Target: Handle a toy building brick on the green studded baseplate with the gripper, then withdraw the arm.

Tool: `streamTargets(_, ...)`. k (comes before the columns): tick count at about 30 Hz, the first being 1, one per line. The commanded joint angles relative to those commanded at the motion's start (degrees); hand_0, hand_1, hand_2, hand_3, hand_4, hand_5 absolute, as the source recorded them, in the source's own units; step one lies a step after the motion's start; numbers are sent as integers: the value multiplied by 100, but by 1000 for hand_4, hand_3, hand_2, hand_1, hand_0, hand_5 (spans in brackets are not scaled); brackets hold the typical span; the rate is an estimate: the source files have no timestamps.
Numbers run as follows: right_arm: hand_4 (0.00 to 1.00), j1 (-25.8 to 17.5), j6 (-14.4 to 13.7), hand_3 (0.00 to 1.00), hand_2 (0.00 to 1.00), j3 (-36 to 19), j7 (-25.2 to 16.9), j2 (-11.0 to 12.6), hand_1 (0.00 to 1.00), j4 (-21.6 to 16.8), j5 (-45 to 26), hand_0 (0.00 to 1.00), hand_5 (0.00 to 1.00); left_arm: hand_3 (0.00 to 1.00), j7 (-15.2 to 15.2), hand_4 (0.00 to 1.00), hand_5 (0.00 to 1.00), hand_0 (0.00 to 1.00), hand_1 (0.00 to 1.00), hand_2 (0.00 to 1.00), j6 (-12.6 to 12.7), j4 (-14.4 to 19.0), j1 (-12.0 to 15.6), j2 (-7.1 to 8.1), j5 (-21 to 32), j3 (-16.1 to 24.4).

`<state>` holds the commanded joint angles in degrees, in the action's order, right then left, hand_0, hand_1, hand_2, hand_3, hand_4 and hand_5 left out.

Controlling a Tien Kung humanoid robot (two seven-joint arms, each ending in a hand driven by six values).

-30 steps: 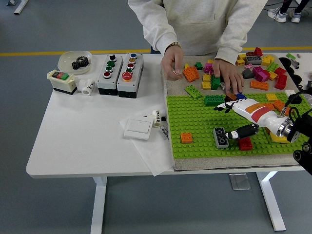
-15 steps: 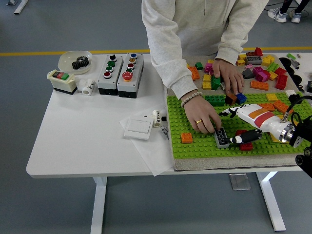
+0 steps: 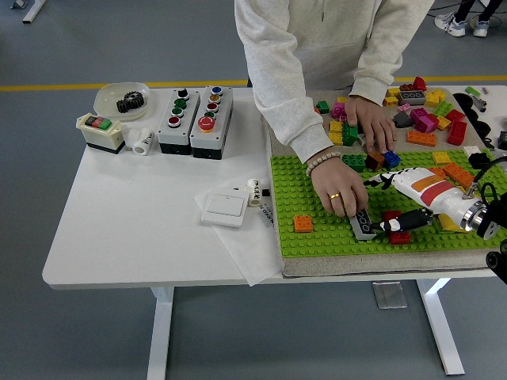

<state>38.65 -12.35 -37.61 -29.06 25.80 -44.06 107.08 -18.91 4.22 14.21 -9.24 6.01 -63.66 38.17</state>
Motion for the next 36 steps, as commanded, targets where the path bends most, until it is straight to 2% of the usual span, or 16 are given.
streamTargets(10, 940, -31, -30, 804, 748, -64, 3, 51, 670, 108, 20, 732, 466, 599, 7, 667, 603, 735, 741, 748, 3, -2, -13, 2, 21, -15)
streamTargets(19, 939, -55, 3, 802, 748, -306, 0, 121, 670, 54, -62, 732, 466, 599, 23, 668, 604, 735, 742, 747, 7, -7, -28, -3, 33, -26)
streamTargets(24, 939, -76, 159, 801, 747, -397, 52, 184, 671, -44, -307, 731, 465, 599, 27, 667, 603, 735, 741, 747, 9, -8, -34, -4, 40, -33)
streamTargets(30, 941, -90, 472, 802, 749, -429, -32, 299, 675, -259, -403, 736, 464, 599, 33, 667, 603, 735, 741, 747, 17, -14, -42, -6, 48, -33)
streamTargets(36, 942, -44, 611, 804, 754, -320, -167, 377, 685, -405, -389, 746, 459, 599, 35, 667, 603, 734, 741, 747, 19, -16, -43, -7, 53, -32)
